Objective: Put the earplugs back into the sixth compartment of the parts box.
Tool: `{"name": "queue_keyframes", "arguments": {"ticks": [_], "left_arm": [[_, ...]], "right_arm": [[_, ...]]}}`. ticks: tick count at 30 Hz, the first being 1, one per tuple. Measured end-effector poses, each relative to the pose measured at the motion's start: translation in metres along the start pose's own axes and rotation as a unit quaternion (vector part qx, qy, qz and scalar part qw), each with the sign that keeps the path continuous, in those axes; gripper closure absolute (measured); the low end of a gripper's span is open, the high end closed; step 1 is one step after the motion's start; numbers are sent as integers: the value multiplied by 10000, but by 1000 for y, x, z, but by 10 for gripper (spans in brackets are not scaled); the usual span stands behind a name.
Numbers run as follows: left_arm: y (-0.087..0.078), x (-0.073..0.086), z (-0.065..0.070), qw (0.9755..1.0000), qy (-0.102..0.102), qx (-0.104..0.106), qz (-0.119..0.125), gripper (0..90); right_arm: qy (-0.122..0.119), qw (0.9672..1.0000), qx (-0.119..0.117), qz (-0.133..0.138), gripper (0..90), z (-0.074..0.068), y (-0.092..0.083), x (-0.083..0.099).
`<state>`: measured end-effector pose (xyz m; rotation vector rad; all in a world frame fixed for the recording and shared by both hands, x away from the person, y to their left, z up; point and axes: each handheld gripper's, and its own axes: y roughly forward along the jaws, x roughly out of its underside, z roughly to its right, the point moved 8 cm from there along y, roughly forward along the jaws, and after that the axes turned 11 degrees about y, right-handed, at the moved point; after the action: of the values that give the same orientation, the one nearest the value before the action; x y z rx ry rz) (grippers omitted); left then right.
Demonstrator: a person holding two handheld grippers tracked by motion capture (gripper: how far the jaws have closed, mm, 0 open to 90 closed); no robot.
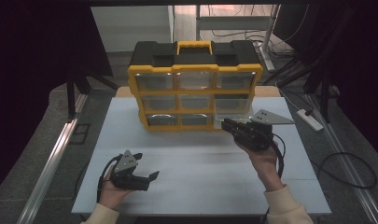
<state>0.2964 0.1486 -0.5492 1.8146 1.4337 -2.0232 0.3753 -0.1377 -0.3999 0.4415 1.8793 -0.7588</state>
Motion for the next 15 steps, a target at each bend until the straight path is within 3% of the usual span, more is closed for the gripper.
{"name": "queue_keyframes", "arguments": {"ticks": [5,13,14,15], "left_arm": [[0,0,0,10000,-14,4,-8,80],[0,1,-1,10000,16,4,-34,80],[0,1,-1,10000,-11,1,-28,80],[0,1,-1,10000,-19,5,-24,80]], "right_arm": [[-67,9999,150,50,796,8,6,-18],[25,9984,570,49,790,38,17,-34],[23,9974,726,-7,758,49,23,-34],[4,9970,779,-18,708,52,24,-34]]}}
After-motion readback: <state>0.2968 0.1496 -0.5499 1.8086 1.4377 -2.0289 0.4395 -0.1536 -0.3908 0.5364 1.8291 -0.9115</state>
